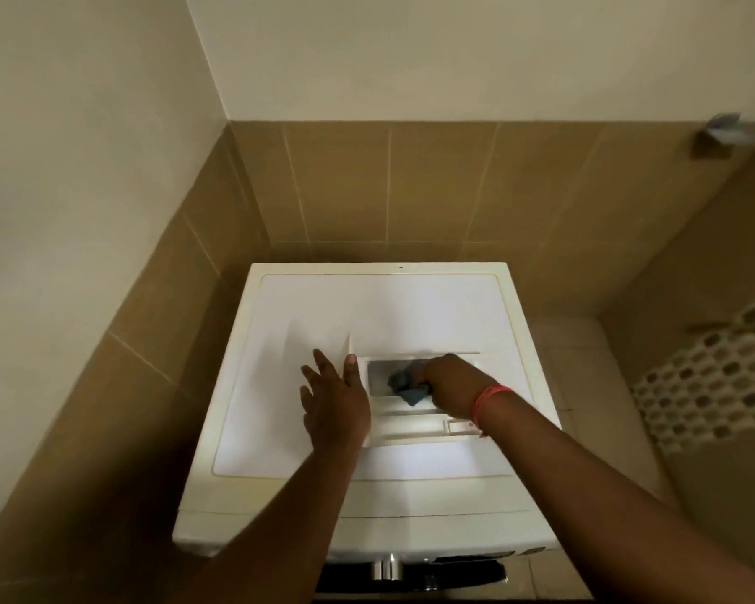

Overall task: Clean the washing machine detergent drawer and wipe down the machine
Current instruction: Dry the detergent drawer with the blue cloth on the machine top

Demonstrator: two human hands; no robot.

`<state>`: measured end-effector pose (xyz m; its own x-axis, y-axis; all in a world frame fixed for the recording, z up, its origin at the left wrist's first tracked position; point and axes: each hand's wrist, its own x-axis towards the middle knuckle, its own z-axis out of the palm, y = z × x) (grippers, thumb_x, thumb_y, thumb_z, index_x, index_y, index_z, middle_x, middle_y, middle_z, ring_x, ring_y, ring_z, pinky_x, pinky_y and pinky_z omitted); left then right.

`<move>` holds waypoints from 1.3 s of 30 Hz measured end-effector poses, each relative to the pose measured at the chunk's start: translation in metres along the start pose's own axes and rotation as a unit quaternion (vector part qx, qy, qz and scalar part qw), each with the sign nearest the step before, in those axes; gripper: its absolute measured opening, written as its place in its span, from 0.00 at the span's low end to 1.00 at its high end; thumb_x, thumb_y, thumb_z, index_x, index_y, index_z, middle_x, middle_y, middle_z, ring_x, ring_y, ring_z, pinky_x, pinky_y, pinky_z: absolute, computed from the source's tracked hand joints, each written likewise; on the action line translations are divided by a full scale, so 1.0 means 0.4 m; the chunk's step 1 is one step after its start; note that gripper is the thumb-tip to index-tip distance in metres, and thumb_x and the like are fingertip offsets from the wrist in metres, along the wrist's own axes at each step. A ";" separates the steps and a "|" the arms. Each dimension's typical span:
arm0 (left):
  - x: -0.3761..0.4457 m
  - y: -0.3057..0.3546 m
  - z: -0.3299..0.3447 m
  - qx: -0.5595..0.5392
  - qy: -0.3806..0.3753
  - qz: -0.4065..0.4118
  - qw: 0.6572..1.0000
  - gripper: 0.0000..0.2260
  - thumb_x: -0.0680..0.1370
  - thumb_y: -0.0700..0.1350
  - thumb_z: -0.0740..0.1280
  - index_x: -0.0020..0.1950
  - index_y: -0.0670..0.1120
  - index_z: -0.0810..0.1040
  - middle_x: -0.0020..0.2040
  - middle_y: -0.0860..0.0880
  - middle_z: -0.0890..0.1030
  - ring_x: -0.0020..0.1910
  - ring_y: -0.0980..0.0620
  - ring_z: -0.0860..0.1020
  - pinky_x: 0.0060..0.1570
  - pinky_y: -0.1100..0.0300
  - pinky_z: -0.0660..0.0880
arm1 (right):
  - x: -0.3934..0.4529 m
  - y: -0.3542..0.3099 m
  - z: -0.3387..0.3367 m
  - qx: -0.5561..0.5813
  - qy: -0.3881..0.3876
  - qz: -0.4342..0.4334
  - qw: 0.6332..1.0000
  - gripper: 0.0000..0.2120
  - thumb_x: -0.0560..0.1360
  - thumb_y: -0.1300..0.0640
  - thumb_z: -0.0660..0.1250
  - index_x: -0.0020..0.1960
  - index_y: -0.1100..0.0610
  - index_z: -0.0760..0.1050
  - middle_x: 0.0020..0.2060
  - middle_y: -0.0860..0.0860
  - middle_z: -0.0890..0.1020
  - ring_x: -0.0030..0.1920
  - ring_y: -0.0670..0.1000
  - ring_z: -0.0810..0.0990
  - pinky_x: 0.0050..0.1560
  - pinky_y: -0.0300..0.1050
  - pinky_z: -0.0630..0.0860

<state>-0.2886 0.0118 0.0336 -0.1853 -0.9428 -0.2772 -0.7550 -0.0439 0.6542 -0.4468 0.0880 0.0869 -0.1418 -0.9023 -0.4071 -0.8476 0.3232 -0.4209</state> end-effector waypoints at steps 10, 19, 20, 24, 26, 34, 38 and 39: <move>0.003 0.001 0.000 -0.003 0.001 0.011 1.000 0.33 0.81 0.63 0.45 0.81 0.47 0.48 0.79 0.39 0.54 0.76 0.33 0.57 0.72 0.40 0.59 | -0.047 0.144 0.089 -0.029 0.220 0.085 0.971 0.32 0.64 0.67 0.74 0.66 0.57 0.73 0.58 0.54 0.76 0.56 0.58 0.73 0.55 0.49 0.75; 0.002 0.002 0.001 0.001 0.006 0.002 1.000 0.33 0.81 0.63 0.46 0.81 0.47 0.47 0.80 0.39 0.53 0.76 0.34 0.56 0.72 0.41 0.58 | -0.063 0.183 0.077 -0.120 0.151 0.053 0.980 0.14 0.73 0.62 0.69 0.59 0.58 0.80 0.59 0.54 0.77 0.56 0.57 0.75 0.55 0.44 0.75; 0.001 0.003 0.001 0.003 0.006 0.001 1.000 0.33 0.81 0.63 0.46 0.81 0.47 0.47 0.80 0.39 0.52 0.76 0.34 0.56 0.73 0.41 0.58 | -0.065 0.171 0.046 -0.113 0.114 0.045 0.986 0.14 0.75 0.61 0.68 0.60 0.57 0.79 0.59 0.53 0.77 0.57 0.55 0.76 0.58 0.44 0.75; -0.001 0.004 0.002 0.007 0.013 -0.002 1.000 0.34 0.80 0.64 0.45 0.81 0.48 0.47 0.80 0.40 0.52 0.77 0.35 0.55 0.73 0.41 0.58 | -0.042 0.131 -0.062 -0.053 0.028 0.084 0.995 0.13 0.77 0.59 0.66 0.62 0.55 0.79 0.55 0.51 0.81 0.55 0.52 0.79 0.54 0.38 0.71; 0.001 0.002 0.005 0.002 0.010 -0.004 1.000 0.34 0.79 0.65 0.44 0.81 0.48 0.47 0.80 0.40 0.52 0.77 0.36 0.55 0.73 0.41 0.58 | -0.018 0.118 -0.065 -0.080 0.068 0.102 0.989 0.16 0.71 0.62 0.72 0.59 0.55 0.80 0.56 0.53 0.81 0.57 0.53 0.80 0.55 0.38 0.71; 0.002 0.014 0.009 -0.006 0.007 -0.015 1.000 0.31 0.81 0.63 0.45 0.81 0.50 0.50 0.81 0.44 0.52 0.78 0.39 0.54 0.75 0.43 0.54 | 0.031 0.019 0.068 -0.025 0.026 0.051 0.998 0.16 0.79 0.65 0.57 0.64 0.63 0.75 0.63 0.60 0.77 0.63 0.59 0.76 0.64 0.48 0.71; 0.001 0.011 0.011 -0.026 0.009 -0.026 0.999 0.32 0.80 0.65 0.44 0.81 0.51 0.51 0.81 0.46 0.53 0.78 0.40 0.54 0.75 0.43 0.53 | 0.063 -0.047 0.030 0.109 -0.007 -0.007 0.994 0.14 0.80 0.62 0.61 0.64 0.62 0.77 0.62 0.59 0.78 0.61 0.59 0.77 0.61 0.47 0.72; -0.001 0.011 0.011 -0.029 0.008 -0.029 0.999 0.33 0.79 0.66 0.44 0.80 0.51 0.51 0.81 0.46 0.53 0.78 0.41 0.54 0.76 0.43 0.53 | 0.064 -0.060 0.029 0.159 0.002 -0.003 0.987 0.13 0.79 0.63 0.63 0.61 0.62 0.79 0.59 0.59 0.80 0.58 0.58 0.79 0.58 0.47 0.74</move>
<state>-0.2946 0.0136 0.0334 -0.1322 -0.9435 -0.3038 -0.7269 -0.1161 0.6769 -0.4244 0.0604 0.0771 -0.1395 -0.9052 -0.4015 -0.6452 0.3907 -0.6566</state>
